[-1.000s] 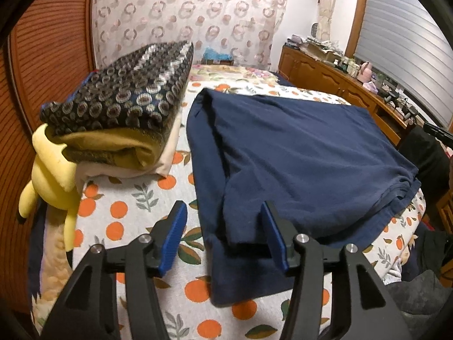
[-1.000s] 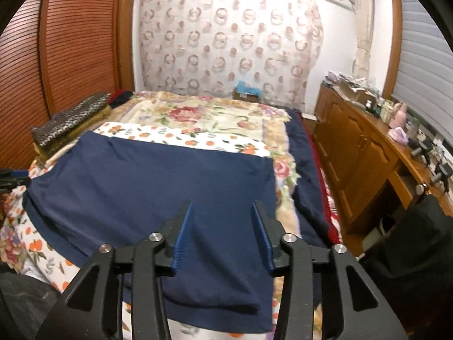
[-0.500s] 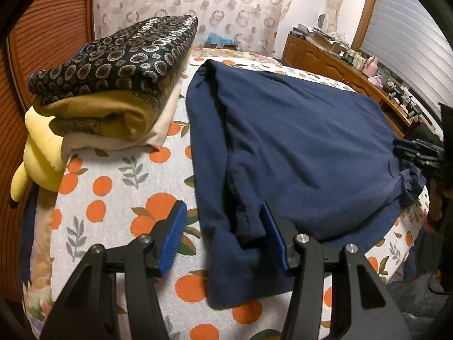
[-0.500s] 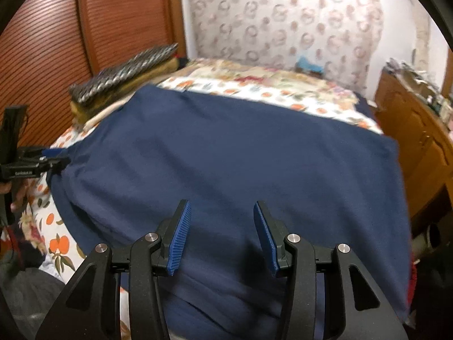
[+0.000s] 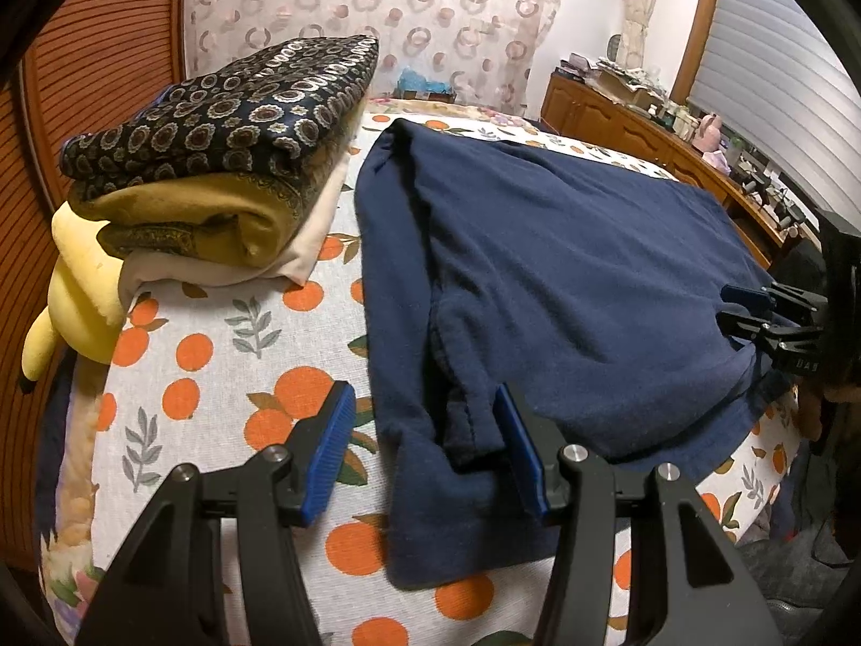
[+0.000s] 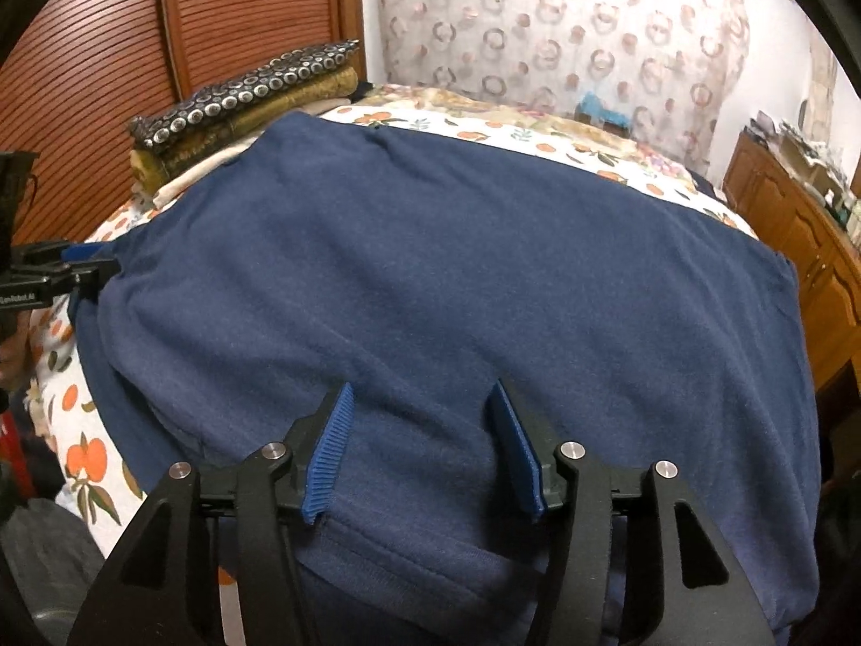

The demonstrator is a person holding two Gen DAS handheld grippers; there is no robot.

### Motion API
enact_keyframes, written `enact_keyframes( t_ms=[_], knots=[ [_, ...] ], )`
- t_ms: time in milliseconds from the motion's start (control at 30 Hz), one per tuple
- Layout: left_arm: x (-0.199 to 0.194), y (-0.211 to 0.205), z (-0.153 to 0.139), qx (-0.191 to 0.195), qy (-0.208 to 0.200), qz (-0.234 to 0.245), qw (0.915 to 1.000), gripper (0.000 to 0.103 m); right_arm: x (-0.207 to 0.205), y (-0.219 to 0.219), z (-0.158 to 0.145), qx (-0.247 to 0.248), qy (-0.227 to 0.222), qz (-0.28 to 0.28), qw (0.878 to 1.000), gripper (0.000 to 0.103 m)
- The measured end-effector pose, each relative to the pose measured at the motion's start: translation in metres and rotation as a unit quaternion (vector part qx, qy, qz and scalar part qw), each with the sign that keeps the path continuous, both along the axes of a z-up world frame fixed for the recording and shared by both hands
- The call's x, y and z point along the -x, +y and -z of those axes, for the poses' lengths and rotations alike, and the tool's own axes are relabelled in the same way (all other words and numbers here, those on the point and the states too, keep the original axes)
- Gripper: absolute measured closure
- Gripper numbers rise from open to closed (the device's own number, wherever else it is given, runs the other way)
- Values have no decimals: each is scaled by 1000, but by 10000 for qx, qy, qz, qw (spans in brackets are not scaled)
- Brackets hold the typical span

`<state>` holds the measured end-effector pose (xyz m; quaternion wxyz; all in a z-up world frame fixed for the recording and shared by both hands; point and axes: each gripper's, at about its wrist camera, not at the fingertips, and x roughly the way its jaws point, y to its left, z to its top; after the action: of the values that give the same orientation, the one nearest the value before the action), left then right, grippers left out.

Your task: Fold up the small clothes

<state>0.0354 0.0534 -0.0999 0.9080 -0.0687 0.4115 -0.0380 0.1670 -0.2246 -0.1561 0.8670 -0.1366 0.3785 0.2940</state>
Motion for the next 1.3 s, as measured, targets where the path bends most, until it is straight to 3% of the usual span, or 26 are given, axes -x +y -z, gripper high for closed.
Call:
enact_keyframes(
  t_ms=[33, 133, 233, 267, 300, 767, 1300],
  knots=[
    [0, -2, 0, 18, -11, 62, 10000, 50, -1, 0, 0, 19, -6, 24, 10000, 43],
    [0, -4, -1, 123, -5, 151, 9998, 64, -3, -1, 0, 7, 36, 76, 10000, 40],
    [-4, -2, 0, 323, 3, 219, 9992, 80, -3, 1, 0, 58, 0, 96, 9999, 37],
    [-4, -2, 0, 345, 5, 238, 9991, 92, -2, 0, 0, 78, -26, 121, 9999, 36],
    [-5, -2, 0, 372, -10, 265, 9990, 93, -2, 1, 0, 94, -41, 149, 9998, 35],
    [-22, -28, -51, 772, -930, 510, 9914, 96, 6, -26, -8, -216, -8, 438, 9988, 33],
    [-77, -129, -97, 725, -1308, 1534, 9768, 96, 24, -139, -38, -520, -424, 1284, 9895, 35]
  ],
)
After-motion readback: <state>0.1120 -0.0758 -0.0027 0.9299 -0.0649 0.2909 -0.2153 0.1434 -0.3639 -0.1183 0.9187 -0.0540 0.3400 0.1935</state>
